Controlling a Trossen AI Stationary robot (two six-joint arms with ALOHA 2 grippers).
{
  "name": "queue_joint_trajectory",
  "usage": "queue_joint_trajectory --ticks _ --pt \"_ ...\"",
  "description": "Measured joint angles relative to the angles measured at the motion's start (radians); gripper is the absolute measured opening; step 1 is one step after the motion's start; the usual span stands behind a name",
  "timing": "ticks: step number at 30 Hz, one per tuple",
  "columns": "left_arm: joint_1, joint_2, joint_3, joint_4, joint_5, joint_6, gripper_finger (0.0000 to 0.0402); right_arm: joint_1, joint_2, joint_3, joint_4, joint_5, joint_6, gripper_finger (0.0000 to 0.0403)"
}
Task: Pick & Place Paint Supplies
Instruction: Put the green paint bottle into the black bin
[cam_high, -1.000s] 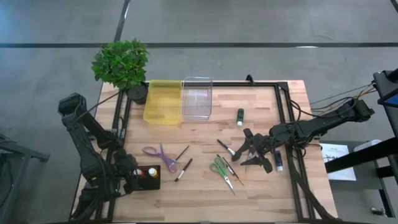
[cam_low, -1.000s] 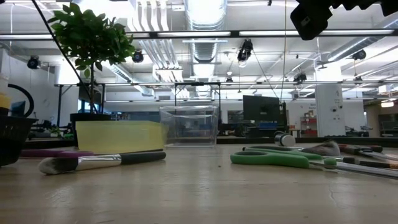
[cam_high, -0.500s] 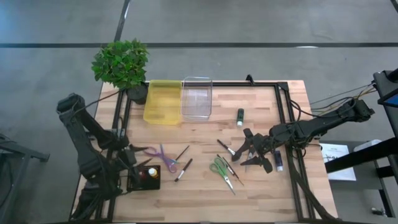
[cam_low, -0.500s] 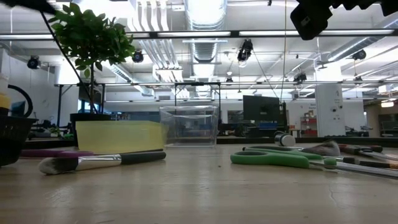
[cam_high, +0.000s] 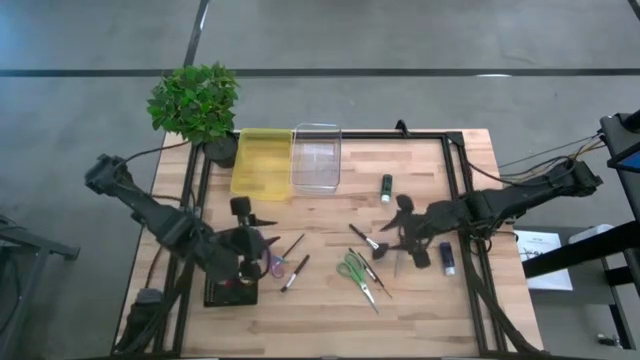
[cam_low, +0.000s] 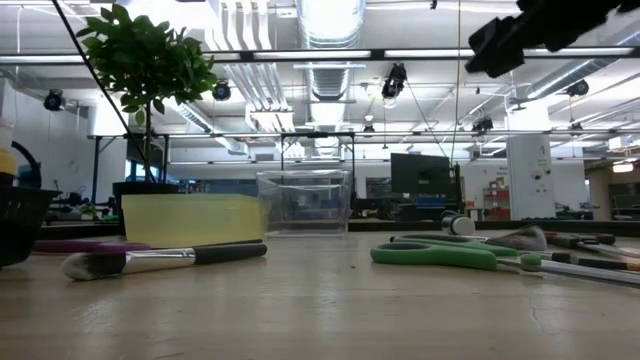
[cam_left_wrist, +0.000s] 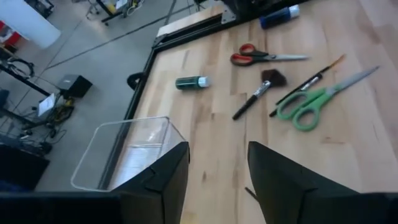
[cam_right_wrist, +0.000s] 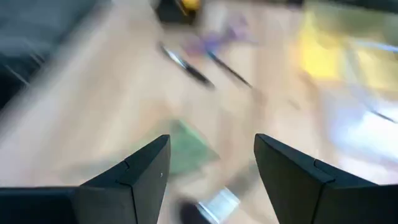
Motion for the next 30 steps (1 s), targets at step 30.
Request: queue_joint_trajectory --ticks 30 --pt "0.009 -0.001 0.003 -0.073 0.011 0.081 0.0170 -0.458 0.697 0.275 -0.556 0.507 -0.904 0.0228"
